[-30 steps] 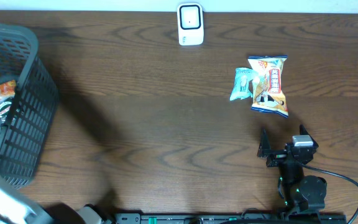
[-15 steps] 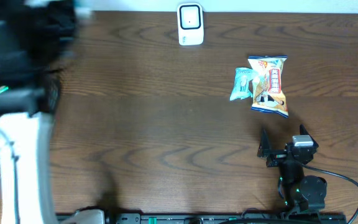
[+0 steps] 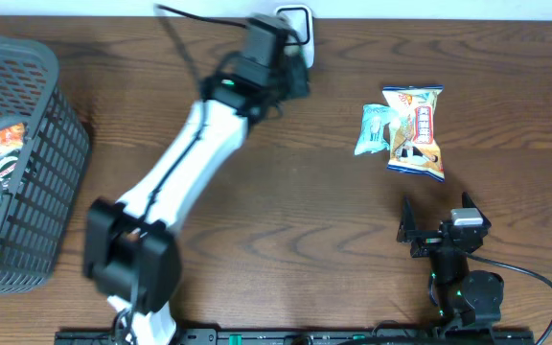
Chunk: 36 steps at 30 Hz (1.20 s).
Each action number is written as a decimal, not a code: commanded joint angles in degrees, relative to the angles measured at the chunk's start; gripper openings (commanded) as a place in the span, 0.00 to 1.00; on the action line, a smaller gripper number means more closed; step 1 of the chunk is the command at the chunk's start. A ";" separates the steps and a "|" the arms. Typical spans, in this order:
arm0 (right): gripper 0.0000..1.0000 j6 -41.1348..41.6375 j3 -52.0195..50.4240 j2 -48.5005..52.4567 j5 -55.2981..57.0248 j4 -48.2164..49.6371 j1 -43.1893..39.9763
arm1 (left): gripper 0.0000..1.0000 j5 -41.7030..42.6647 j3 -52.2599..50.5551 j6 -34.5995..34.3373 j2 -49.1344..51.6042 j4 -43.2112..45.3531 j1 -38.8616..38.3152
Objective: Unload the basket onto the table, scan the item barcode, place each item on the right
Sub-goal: 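Carry the green tissue pack to the scanner, then release the green tissue pack left of the wipes, then reach into the basket and grasp the orange Kleenex pack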
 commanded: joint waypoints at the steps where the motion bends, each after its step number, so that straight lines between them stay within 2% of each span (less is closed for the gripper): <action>1: 0.99 -0.42 -0.15 -0.33 0.22 -0.20 -0.17 | 0.15 -2.21 0.04 -1.05 4.76 3.61 -3.26; 3: 0.99 -0.42 -0.15 -0.33 0.22 -0.17 -0.17 | 0.28 -2.21 0.04 -4.15 6.95 5.49 -4.98; 4: 0.99 -0.42 -0.15 -0.33 0.22 -0.20 -0.17 | 0.45 -2.14 0.04 -5.44 7.87 6.38 -5.95; 5: 0.99 -0.42 -0.15 -0.33 0.22 -0.20 -0.17 | 0.56 -1.68 0.04 -5.49 8.31 7.10 -6.80; 8: 0.99 -0.42 -0.15 -0.33 0.22 -0.20 -0.17 | 0.60 -1.09 0.09 -5.18 7.78 7.58 -8.63; 10: 0.99 -0.42 -0.15 -0.33 0.22 -0.20 -0.17 | 0.72 -0.92 0.09 -3.10 6.43 7.41 -8.83; 11: 0.99 -0.42 -0.15 -0.33 0.22 -0.17 -0.17 | 0.74 -0.94 0.09 -2.01 5.31 7.02 -8.81; 19: 0.99 -0.42 -0.15 -0.33 0.22 -0.20 -0.17 | 0.77 -2.78 0.09 6.16 -10.58 -2.10 -1.68; 23: 0.99 -0.42 -0.15 -0.33 0.22 -0.17 -0.17 | 0.77 -7.52 0.07 6.14 -18.97 -11.19 5.86; 27: 0.99 -0.42 -0.15 -0.33 0.22 -0.20 -0.17 | 0.77 -8.09 0.07 6.14 -24.65 -18.91 14.32; 36: 0.99 -0.42 -0.15 -0.33 0.22 -0.20 -0.17 | 0.81 -8.07 0.07 6.14 -32.48 -26.38 33.81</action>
